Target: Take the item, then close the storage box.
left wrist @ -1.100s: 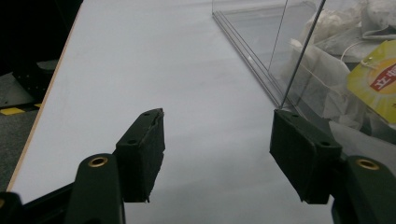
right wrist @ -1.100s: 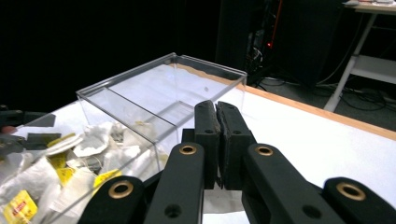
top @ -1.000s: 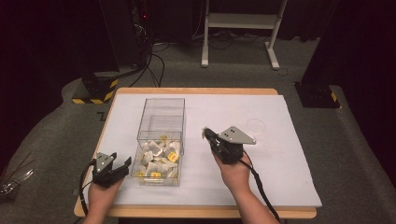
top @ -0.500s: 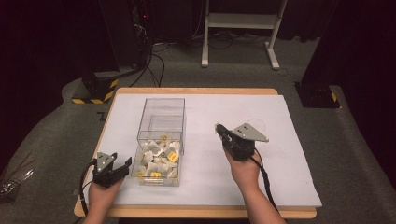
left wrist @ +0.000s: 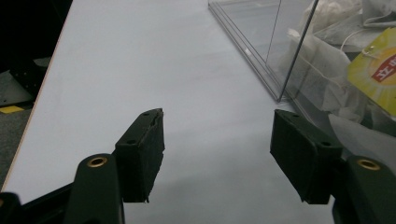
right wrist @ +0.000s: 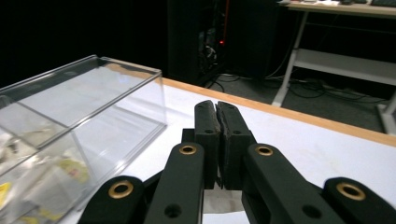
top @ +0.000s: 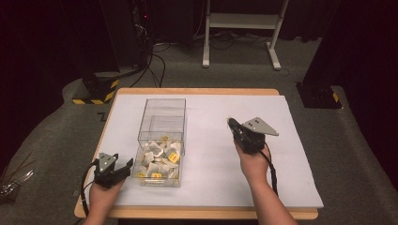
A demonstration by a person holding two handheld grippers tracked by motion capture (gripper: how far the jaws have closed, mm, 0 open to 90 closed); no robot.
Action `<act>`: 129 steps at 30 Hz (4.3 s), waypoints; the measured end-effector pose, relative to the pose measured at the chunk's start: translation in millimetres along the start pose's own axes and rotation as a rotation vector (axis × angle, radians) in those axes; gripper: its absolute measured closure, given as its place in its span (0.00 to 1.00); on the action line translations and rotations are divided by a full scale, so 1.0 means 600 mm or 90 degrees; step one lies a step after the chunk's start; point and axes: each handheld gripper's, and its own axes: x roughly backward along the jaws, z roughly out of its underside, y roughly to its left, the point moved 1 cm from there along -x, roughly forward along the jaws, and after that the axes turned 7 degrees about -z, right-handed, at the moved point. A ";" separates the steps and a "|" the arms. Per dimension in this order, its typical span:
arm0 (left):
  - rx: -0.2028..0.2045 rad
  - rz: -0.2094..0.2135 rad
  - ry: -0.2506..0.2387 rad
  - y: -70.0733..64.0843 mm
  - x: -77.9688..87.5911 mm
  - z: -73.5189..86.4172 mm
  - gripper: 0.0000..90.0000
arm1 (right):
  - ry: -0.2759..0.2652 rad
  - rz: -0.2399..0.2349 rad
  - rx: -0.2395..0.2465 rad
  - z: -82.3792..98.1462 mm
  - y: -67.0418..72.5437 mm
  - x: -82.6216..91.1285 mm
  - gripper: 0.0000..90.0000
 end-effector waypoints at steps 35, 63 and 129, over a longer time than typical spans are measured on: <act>0.001 0.004 0.002 -0.003 -0.001 0.001 0.39 | 0.019 0.115 -0.034 0.010 -0.113 0.029 0.97; 0.001 0.002 0.003 -0.003 -0.002 0.001 0.39 | 0.063 0.139 -0.051 0.046 -0.138 0.022 0.97; -0.022 -0.003 0.028 -0.005 -0.007 0.004 0.39 | 0.079 0.109 -0.034 0.046 -0.104 0.015 0.64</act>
